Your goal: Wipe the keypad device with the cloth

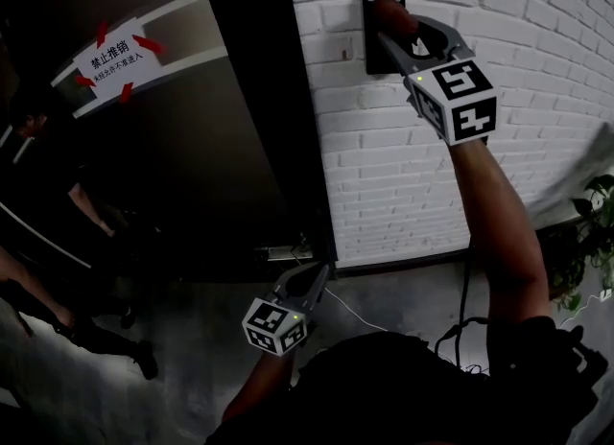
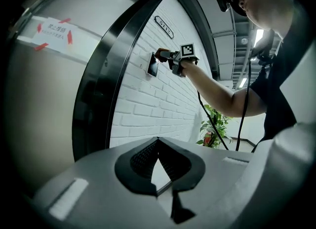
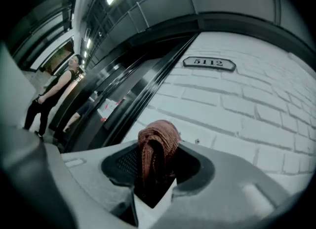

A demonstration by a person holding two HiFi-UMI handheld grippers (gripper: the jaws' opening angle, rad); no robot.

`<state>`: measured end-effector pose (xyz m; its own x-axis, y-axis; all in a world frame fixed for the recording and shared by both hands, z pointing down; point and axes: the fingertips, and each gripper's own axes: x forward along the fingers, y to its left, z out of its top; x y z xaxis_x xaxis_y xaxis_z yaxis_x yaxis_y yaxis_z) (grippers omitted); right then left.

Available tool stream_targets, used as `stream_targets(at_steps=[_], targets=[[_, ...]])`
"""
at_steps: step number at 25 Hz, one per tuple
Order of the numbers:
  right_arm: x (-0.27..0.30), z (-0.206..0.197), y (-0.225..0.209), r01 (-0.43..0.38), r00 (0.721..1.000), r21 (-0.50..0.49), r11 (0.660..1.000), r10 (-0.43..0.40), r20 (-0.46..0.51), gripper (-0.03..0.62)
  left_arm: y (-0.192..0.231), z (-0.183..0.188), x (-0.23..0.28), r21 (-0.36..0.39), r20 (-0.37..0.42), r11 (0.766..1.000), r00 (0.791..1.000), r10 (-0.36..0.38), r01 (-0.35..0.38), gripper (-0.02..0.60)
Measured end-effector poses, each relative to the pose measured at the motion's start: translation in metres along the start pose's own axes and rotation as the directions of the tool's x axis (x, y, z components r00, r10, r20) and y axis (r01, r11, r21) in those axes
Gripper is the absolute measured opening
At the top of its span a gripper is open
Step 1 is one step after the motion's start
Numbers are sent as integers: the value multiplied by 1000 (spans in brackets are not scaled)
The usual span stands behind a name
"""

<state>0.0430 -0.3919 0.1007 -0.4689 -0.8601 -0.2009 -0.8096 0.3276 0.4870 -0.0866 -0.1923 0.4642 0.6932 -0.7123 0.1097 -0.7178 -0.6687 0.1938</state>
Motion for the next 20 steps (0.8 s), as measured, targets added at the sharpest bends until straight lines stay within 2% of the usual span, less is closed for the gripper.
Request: stream_targets(at_steps=[3, 7, 20], targets=[[18, 16, -18, 44, 999, -54, 998, -43, 13, 144, 1, 2, -1, -4, 10, 1000, 1000, 8, -8, 17], [32, 24, -24, 66, 998, -64, 996, -66, 10, 144, 4, 2, -6, -11, 15, 1000, 1000, 25, -25, 17], [35, 5, -20, 82, 997, -52, 995, -83, -2, 144, 2, -1, -5, -20, -3, 1000, 1000, 21, -21, 17]])
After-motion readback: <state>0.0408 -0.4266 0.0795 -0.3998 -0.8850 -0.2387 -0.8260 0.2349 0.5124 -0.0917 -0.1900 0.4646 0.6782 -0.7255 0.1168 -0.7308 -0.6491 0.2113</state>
